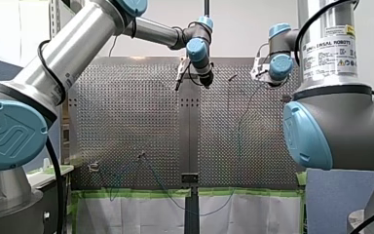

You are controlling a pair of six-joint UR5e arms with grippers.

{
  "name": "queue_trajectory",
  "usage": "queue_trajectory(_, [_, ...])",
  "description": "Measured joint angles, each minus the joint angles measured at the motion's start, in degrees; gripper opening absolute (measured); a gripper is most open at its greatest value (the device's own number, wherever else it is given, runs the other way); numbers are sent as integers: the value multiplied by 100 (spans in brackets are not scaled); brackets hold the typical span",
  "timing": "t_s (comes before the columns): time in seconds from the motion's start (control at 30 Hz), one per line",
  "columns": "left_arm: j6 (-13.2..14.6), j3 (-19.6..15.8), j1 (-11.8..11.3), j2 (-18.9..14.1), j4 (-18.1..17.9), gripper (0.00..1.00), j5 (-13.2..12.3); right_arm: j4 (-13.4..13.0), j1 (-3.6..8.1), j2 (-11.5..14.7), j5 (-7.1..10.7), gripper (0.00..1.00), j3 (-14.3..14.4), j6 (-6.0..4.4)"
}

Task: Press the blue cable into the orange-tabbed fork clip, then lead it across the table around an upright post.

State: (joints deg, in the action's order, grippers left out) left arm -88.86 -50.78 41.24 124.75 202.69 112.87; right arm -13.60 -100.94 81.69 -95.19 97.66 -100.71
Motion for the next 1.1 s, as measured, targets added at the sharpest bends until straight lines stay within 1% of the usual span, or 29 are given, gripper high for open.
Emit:
queue_trajectory(0.13, [4, 0, 0, -1, 4, 100, -2, 101, 0, 1, 129, 0, -118, 28])
queue_trajectory(0.27, [14, 0, 1, -1, 8, 100, -6, 229, 0, 3, 334, 0, -278, 54])
queue_trajectory(0.47, [16, -1, 7, -1, 5, 100, -10, 448, 2, 16, 556, 0, -519, 89])
queue_trajectory(0.67, [10, 0, 9, -1, 0, 100, -32, 536, 2, 18, 682, 0, -652, 94])
queue_trajectory(0.87, [-39, 0, 3, -1, 24, 100, -290, 555, 0, 27, 904, 0, -679, 94])
queue_trajectory(0.97, [-152, 16, -4, -1, 53, 100, -450, 553, 2, 33, 998, 0, -680, 90])
queue_trajectory(1.1, [-385, 52, -19, -1, 101, 100, -698, 547, 1, 48, 1126, 0, -687, 79])
